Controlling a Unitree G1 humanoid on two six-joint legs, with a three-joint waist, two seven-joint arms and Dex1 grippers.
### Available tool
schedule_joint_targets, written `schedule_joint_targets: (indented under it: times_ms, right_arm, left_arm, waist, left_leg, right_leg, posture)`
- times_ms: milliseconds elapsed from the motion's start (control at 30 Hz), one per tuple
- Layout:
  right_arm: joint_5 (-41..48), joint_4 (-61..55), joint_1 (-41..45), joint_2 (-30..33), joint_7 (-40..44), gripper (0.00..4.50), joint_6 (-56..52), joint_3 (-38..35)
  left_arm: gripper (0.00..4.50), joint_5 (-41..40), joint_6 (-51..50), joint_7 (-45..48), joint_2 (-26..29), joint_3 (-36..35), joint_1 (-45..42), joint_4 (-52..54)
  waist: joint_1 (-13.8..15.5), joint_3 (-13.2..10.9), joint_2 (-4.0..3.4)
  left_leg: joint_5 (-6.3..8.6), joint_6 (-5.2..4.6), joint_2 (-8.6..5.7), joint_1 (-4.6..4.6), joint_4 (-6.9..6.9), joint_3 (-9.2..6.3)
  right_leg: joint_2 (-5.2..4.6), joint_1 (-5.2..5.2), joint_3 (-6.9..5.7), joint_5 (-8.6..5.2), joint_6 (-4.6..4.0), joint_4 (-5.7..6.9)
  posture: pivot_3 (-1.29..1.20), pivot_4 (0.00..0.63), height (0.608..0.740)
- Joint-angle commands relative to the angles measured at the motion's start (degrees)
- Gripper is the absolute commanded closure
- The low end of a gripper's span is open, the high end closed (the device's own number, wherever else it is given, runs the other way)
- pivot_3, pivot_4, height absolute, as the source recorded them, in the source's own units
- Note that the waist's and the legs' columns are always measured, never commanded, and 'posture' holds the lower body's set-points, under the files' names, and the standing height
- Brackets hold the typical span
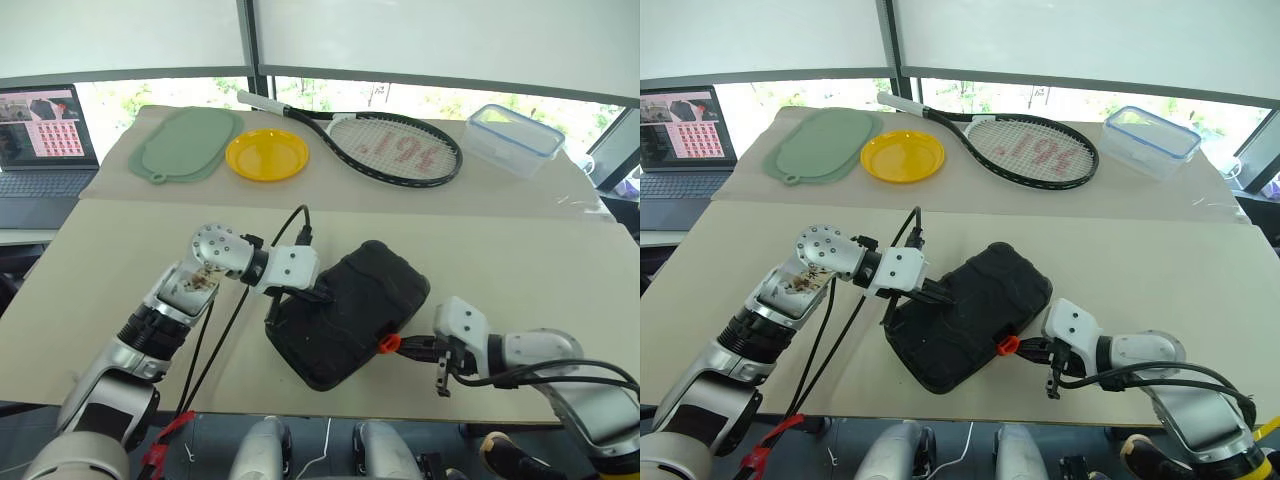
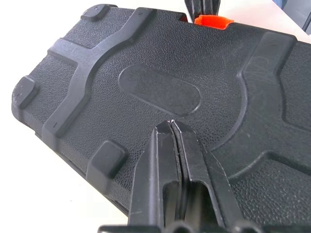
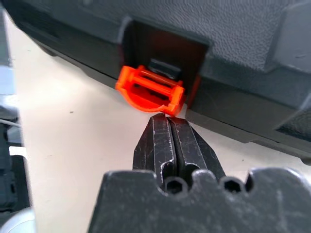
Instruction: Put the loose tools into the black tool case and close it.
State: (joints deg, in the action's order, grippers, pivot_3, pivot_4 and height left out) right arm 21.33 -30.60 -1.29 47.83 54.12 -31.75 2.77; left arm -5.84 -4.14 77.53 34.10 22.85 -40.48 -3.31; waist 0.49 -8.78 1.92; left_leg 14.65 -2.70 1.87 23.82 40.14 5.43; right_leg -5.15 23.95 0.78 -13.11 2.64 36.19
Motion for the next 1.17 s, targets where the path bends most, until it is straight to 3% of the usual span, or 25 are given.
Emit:
schedule_joint_targets:
  times_ms: [33, 367, 500, 567, 667, 833, 933, 967, 1167]
  right_arm:
    - [5.91, -5.46, 2.66, -1.57, -1.54, 4.48, -3.78, -3.18]
    - [8.63, -6.43, 4.35, -1.33, -1.09, 4.48, -6.91, -3.45]
    - [8.17, -6.17, 3.27, 1.43, 1.00, 4.48, -5.45, -4.96]
    - [10.92, -6.08, 2.19, 4.11, 4.32, 4.50, -5.79, -9.16]
    - [15.14, -4.91, 1.12, 8.17, 9.31, 3.70, -6.65, -15.81]
    - [20.32, 0.83, 0.30, 15.60, 19.00, 1.97, -7.72, -27.29]
    - [20.89, 5.74, 1.39, 18.16, 22.56, 0.96, -6.62, -31.03]
    - [20.77, 7.43, 1.57, 18.88, 23.90, 0.69, -6.08, -31.80]
    - [21.91, 12.49, 1.37, 21.25, 29.87, 0.69, -6.62, -32.32]
  left_arm:
    - [4.43, 1.79, -1.01, 0.47, -0.38, 1.84, 0.76, -0.75]
    - [4.43, 2.06, -1.28, -0.31, -1.82, 1.52, 0.35, -1.62]
    - [4.43, 0.93, -4.62, -0.60, -0.90, 0.08, 1.61, -0.37]
    - [3.92, -1.96, -8.95, -0.02, 1.53, -2.94, 3.28, 1.29]
    - [3.03, -7.74, -17.16, 0.65, 6.18, -8.64, 5.97, 5.83]
    - [1.29, -21.38, -33.50, 4.49, 20.54, -23.78, 14.99, 14.02]
    - [0.19, -25.56, -38.18, 6.31, 28.06, -32.94, 22.49, 16.26]
    - [0.01, -26.01, -38.42, 6.24, 29.50, -35.75, 24.89, 16.12]
    - [0.01, -28.81, -38.78, 3.20, 30.35, -45.16, 31.26, 17.03]
  waist:
    - [-0.06, 0.00, 0.00]
    - [-0.31, 0.00, 0.00]
    - [-0.08, 0.00, 0.00]
    - [0.01, 0.00, 0.00]
    - [-0.55, 0.00, -0.01]
    - [-1.24, -0.05, 0.04]
    - [-1.21, -0.08, 0.07]
    - [-1.20, -0.08, 0.06]
    - [0.14, -0.10, 0.05]
  left_leg:
    - [0.00, 0.00, 0.00, 0.00, 0.00, 0.00]
    - [0.00, 0.00, 0.02, 0.00, 0.00, -0.01]
    - [0.00, 0.00, 0.01, 0.00, 0.00, -0.02]
    - [0.00, 0.00, 0.00, 0.00, 0.01, -0.01]
    - [0.00, 0.00, 0.06, 0.00, -0.05, 0.00]
    - [-0.01, 0.02, 0.18, -0.02, -0.25, -0.04]
    - [-0.01, 0.03, 0.19, -0.01, -0.26, -0.02]
    - [-0.01, 0.03, 0.18, -0.02, -0.26, -0.01]
    - [-0.01, 0.03, 0.13, -0.05, -0.25, 0.00]
  right_leg:
    - [0.00, 0.01, 0.00, 0.00, 0.00, 0.01]
    - [0.03, 0.02, 0.01, 0.01, -0.02, 0.01]
    - [0.01, 0.01, 0.01, 0.02, -0.02, 0.01]
    - [-0.01, 0.00, 0.02, 0.02, 0.00, -0.01]
    - [0.00, 0.07, 0.04, 0.02, -0.01, 0.00]
    - [0.00, 0.14, 0.04, -0.01, -0.06, 0.00]
    - [-0.06, 0.16, 0.01, -0.02, -0.05, -0.03]
    - [-0.10, 0.14, -0.01, -0.03, -0.04, -0.07]
    - [-0.22, 0.10, -0.07, -0.05, -0.04, -0.11]
  posture:
    - [0.00, 0.150, 0.738]
    - [0.00, 0.150, 0.738]
    - [0.00, 0.150, 0.738]
    - [0.00, 0.150, 0.738]
    - [0.00, 0.150, 0.738]
    - [0.00, 0.150, 0.738]
    - [0.00, 0.150, 0.738]
    - [0.00, 0.150, 0.738]
    - [0.00, 0.150, 0.738]
